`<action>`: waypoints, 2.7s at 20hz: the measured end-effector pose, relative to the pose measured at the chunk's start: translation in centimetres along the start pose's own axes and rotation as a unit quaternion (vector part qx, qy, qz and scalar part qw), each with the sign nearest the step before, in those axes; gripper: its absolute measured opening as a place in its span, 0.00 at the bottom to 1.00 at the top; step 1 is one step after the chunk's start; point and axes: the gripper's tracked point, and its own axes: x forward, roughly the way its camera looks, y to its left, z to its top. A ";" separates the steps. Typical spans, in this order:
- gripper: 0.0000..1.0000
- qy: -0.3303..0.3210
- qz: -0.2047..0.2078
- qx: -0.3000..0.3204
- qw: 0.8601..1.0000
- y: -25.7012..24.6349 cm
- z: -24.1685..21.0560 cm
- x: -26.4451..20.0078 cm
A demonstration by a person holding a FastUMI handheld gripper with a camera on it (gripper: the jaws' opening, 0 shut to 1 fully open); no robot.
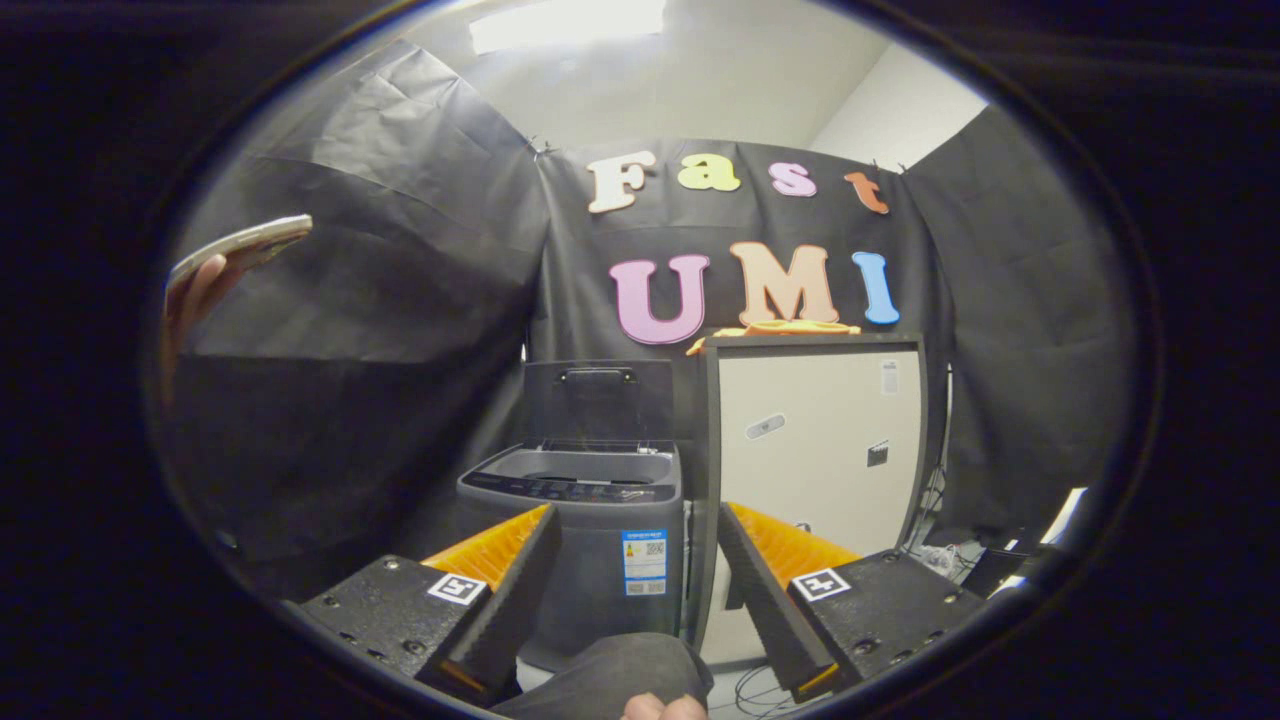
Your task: Put the clothes into the washing machine and then close the washing machine lid.
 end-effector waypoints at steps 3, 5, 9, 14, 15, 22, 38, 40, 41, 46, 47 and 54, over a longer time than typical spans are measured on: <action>0.95 0.003 0.002 0.000 1.000 0.1 -0.2 0.0; 0.95 0.000 0.002 0.000 1.000 0.1 0.1 0.0; 0.95 -0.001 0.000 -0.001 1.000 -0.1 0.2 0.1; 0.95 -0.006 -0.003 -0.010 1.000 -1.1 1.5 1.1; 0.95 -0.009 -0.005 -0.013 1.000 -1.5 1.9 1.5; 0.95 -0.017 -0.011 -0.014 1.000 -3.5 3.9 4.6; 0.95 0.011 -0.033 0.031 0.999 -9.2 8.6 14.1; 0.95 0.016 -0.041 0.021 0.999 -10.1 9.4 15.3; 0.95 0.020 -0.047 0.021 0.998 -10.6 9.5 15.8; 0.96 0.026 -0.070 0.055 0.996 -12.1 10.6 17.8; 0.96 0.026 -0.077 0.055 0.995 -12.7 10.9 18.3; 0.96 0.023 -0.090 0.032 0.995 -13.6 12.7 21.7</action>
